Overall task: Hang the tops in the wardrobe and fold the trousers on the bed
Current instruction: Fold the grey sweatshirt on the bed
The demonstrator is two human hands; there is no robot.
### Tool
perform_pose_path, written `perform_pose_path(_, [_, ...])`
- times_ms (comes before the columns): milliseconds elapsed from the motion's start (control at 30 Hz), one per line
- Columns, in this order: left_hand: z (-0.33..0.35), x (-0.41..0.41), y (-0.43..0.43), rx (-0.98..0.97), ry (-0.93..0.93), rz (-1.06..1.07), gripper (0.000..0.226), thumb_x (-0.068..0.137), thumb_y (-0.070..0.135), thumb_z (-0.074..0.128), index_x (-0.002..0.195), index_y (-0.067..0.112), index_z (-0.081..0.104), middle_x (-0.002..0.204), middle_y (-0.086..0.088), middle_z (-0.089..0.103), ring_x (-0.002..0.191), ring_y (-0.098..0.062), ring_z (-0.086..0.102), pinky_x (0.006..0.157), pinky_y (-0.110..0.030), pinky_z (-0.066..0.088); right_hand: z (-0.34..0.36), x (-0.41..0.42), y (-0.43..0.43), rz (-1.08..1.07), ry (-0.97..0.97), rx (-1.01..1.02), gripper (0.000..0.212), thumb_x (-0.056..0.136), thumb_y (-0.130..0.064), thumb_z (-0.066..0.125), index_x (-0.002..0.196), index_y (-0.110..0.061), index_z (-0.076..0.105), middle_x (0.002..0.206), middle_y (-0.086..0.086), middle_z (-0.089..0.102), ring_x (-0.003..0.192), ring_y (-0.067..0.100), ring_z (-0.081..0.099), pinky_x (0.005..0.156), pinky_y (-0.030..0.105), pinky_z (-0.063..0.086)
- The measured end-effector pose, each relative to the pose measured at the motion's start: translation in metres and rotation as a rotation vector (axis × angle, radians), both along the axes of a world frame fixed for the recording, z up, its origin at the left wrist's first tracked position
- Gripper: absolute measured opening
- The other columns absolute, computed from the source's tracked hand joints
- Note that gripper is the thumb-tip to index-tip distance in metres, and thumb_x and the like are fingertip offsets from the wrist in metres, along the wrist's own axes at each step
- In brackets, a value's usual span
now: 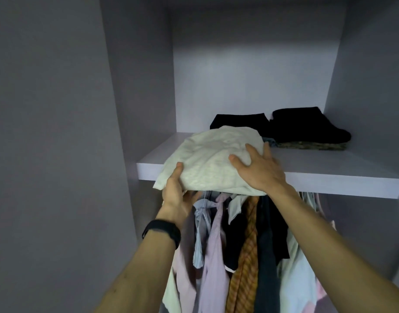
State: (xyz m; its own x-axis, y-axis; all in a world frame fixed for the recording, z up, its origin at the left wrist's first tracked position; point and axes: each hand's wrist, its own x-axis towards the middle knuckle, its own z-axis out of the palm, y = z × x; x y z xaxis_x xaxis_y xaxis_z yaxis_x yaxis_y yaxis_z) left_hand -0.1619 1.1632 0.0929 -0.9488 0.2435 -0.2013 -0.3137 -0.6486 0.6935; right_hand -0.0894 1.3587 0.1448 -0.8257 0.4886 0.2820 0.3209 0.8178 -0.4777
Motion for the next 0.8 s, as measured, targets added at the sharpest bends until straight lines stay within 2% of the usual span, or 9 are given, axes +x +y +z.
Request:
perform_pose_path(67, [0.01, -0.002, 0.005, -0.054, 0.079, 0.082, 0.066, 0.071, 0.03, 0.09, 0.125, 0.01, 0.057, 0.11, -0.013, 0.073, 0.094, -0.032, 0.074, 0.082, -0.05, 0.061, -0.001, 0.001, 0.003, 0.034, -0.022, -0.003, 0.098, 0.076, -0.094, 0.037, 0.157, -0.044, 0.013, 0.168, 0.001, -0.012, 0.149, 0.043, 0.016, 0.116, 0.053, 0.029])
perform_pose_path(100, [0.018, -0.003, 0.007, -0.164, 0.115, 0.156, 0.063, 0.072, 0.024, 0.088, 0.124, 0.009, 0.054, 0.111, -0.014, 0.072, 0.094, -0.031, 0.073, 0.084, -0.049, 0.061, -0.001, 0.002, 0.006, 0.058, -0.045, -0.006, 0.106, 0.069, -0.098, 0.04, 0.157, -0.045, 0.012, 0.168, 0.001, -0.013, 0.149, 0.043, 0.015, 0.118, 0.053, 0.028])
perform_pose_path(200, [0.041, -0.007, 0.004, -0.78, 0.406, 0.344, 0.047, 0.083, 0.016, 0.069, 0.127, 0.017, 0.051, 0.109, -0.005, 0.065, 0.099, -0.028, 0.062, 0.089, -0.041, 0.054, 0.003, -0.003, 0.009, 0.15, -0.13, 0.034, 0.125, 0.05, -0.101, 0.054, 0.156, -0.046, 0.015, 0.167, 0.001, -0.015, 0.151, 0.04, 0.014, 0.121, 0.05, 0.026])
perform_pose_path(300, [0.064, -0.009, -0.005, -1.31, 0.853, 0.378, 0.038, 0.09, 0.014, 0.053, 0.128, 0.019, 0.055, 0.11, -0.007, 0.056, 0.1, -0.033, 0.056, 0.081, -0.037, 0.044, 0.012, -0.013, -0.001, 0.242, -0.184, 0.088, 0.12, 0.056, -0.086, 0.071, 0.156, -0.043, 0.022, 0.167, 0.004, -0.01, 0.151, 0.036, 0.017, 0.119, 0.043, 0.029])
perform_pose_path(400, [0.085, -0.022, -0.019, -1.613, 1.043, 0.42, 0.04, 0.092, 0.016, 0.052, 0.131, 0.02, 0.054, 0.118, -0.008, 0.047, 0.097, -0.039, 0.058, 0.086, -0.044, 0.05, 0.025, -0.035, -0.028, 0.349, -0.215, 0.123, 0.105, 0.063, -0.075, 0.076, 0.152, -0.038, 0.035, 0.159, 0.004, 0.016, 0.141, 0.031, 0.035, 0.109, 0.04, 0.04])
perform_pose_path(500, [0.103, -0.042, -0.043, -1.812, 1.152, 0.509, 0.037, 0.093, 0.023, 0.057, 0.127, 0.011, 0.053, 0.121, -0.011, 0.043, 0.096, -0.041, 0.057, 0.082, -0.049, 0.052, 0.029, -0.072, -0.065, 0.432, -0.234, 0.132, 0.087, 0.059, -0.08, 0.07, 0.134, -0.039, 0.051, 0.137, 0.001, 0.042, 0.123, 0.026, 0.048, 0.099, 0.042, 0.046])
perform_pose_path(567, [0.112, -0.055, -0.055, -1.906, 1.193, 0.519, 0.041, 0.092, 0.03, 0.062, 0.127, 0.01, 0.053, 0.121, -0.012, 0.042, 0.098, -0.04, 0.055, 0.078, -0.048, 0.052, 0.028, -0.099, -0.085, 0.462, -0.233, 0.143, 0.089, 0.054, -0.087, 0.057, 0.13, -0.04, 0.053, 0.136, 0.0, 0.052, 0.126, 0.028, 0.047, 0.099, 0.045, 0.045])
perform_pose_path(700, [0.121, -0.083, -0.055, -1.995, 1.223, 0.434, 0.043, 0.096, 0.032, 0.059, 0.135, 0.016, 0.05, 0.123, -0.009, 0.039, 0.102, -0.036, 0.054, 0.081, -0.047, 0.054, 0.032, -0.137, -0.102, 0.459, -0.263, 0.069, 0.084, 0.072, -0.068, 0.056, 0.145, -0.031, 0.044, 0.157, 0.015, 0.036, 0.143, 0.036, 0.032, 0.104, 0.046, 0.038])
perform_pose_path(800, [0.121, -0.109, -0.047, -1.992, 1.139, 0.414, 0.04, 0.099, 0.025, 0.054, 0.137, 0.018, 0.045, 0.122, -0.01, 0.04, 0.1, -0.039, 0.059, 0.08, -0.046, 0.053, 0.035, -0.164, -0.091, 0.431, -0.29, 0.056, 0.067, 0.085, -0.051, 0.057, 0.146, -0.024, 0.047, 0.153, 0.016, 0.042, 0.145, 0.034, 0.03, 0.111, 0.043, 0.032])
